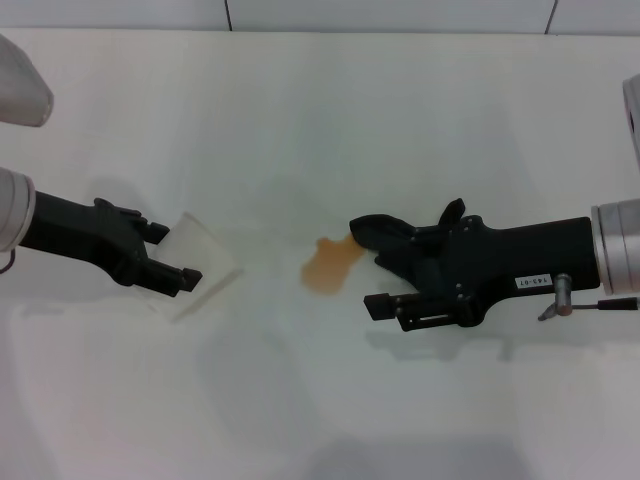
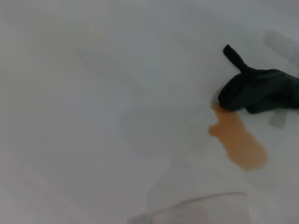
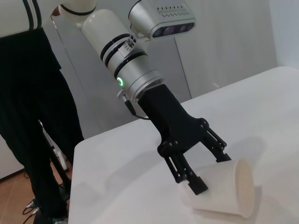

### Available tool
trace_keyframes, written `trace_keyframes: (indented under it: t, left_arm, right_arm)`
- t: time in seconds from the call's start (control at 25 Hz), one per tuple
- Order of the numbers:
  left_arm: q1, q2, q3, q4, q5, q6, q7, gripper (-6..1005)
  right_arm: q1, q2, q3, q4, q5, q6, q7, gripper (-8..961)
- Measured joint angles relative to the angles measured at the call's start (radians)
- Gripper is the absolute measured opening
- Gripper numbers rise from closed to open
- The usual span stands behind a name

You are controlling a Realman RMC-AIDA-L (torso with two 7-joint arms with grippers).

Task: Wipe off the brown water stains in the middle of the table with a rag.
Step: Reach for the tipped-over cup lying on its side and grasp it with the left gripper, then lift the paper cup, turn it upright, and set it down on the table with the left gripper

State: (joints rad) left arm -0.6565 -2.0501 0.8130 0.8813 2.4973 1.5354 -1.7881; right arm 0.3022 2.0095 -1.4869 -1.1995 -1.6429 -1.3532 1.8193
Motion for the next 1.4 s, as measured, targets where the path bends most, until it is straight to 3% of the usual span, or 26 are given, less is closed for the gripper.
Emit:
trace_keyframes:
  t: [0.88,1.08,1.2,1.4]
  left_arm:
    - [0.005,-0.001,0.012,-0.001,0.0,-0.022,0.004,874]
    - [0.009,-0.001,0.013,0.002,-0.001,-0.025,0.003,804]
    - [0.009,-0.002,0.014,0.01,0.0,-0.023,0.002,711]
    - [0.029,-0.016,0.009,0.096,-0.006,-0.023,-0.004,594]
  right_arm:
    - [-0.002,0.0,0.0,-0.005,0.0,-0.002,0.009,689]
    - [-0.002,0.0,0.0,-0.006,0.0,-0.003,0.009,689]
    - [-0.002,0.0,0.001,-0.007,0.0,-0.003,0.009,689]
    - [-0.002,0.0,0.002,-0.007,0.0,-0.003,0.009,689]
